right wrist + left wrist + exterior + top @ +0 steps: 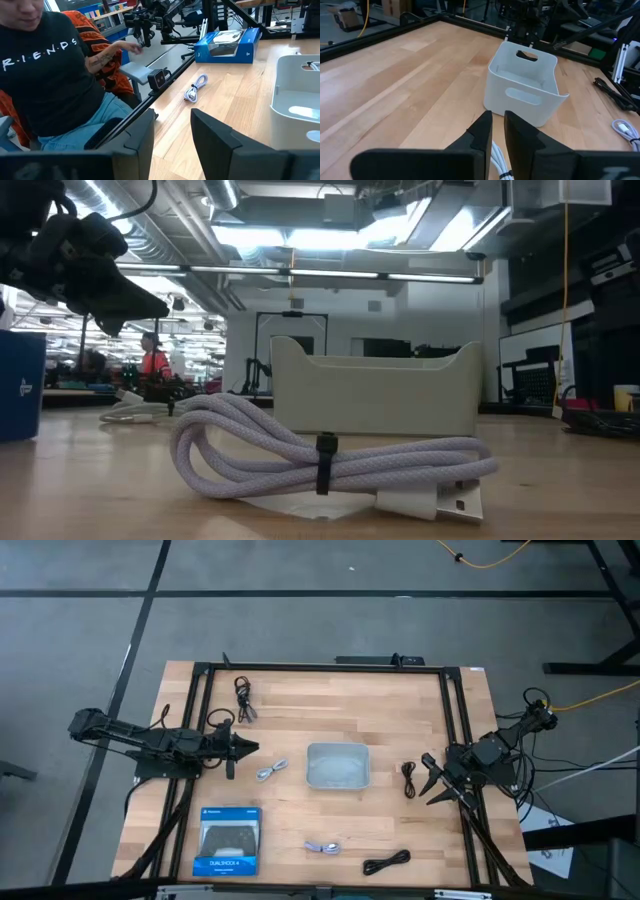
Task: Pick and place USB-C Cables
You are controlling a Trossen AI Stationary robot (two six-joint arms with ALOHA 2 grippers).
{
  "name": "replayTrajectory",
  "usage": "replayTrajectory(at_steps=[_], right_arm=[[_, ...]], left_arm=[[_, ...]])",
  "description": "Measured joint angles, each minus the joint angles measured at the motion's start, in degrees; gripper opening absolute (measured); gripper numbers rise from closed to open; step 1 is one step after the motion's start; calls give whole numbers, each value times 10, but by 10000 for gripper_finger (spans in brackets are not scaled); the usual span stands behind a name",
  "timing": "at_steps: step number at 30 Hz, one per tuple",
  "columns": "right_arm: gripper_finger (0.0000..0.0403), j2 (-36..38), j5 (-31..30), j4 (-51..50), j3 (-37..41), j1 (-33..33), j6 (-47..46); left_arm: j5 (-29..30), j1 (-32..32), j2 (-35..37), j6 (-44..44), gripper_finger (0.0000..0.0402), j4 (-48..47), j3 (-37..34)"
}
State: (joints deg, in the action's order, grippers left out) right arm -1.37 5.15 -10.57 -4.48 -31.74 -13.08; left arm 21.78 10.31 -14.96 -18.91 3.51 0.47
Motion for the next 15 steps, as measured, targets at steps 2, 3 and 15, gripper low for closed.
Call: replayTrajectory(at_steps=[2,3,15], right_arm=[[132,0,0,0,0,0,0],[132,0,0,0,0,0,0],[132,0,-31,4,0,0,66]], left_arm=[[0,0,0,0,43,0,0],[0,0,0,0,43,0,0],[1,0,0,177,43,16,0]])
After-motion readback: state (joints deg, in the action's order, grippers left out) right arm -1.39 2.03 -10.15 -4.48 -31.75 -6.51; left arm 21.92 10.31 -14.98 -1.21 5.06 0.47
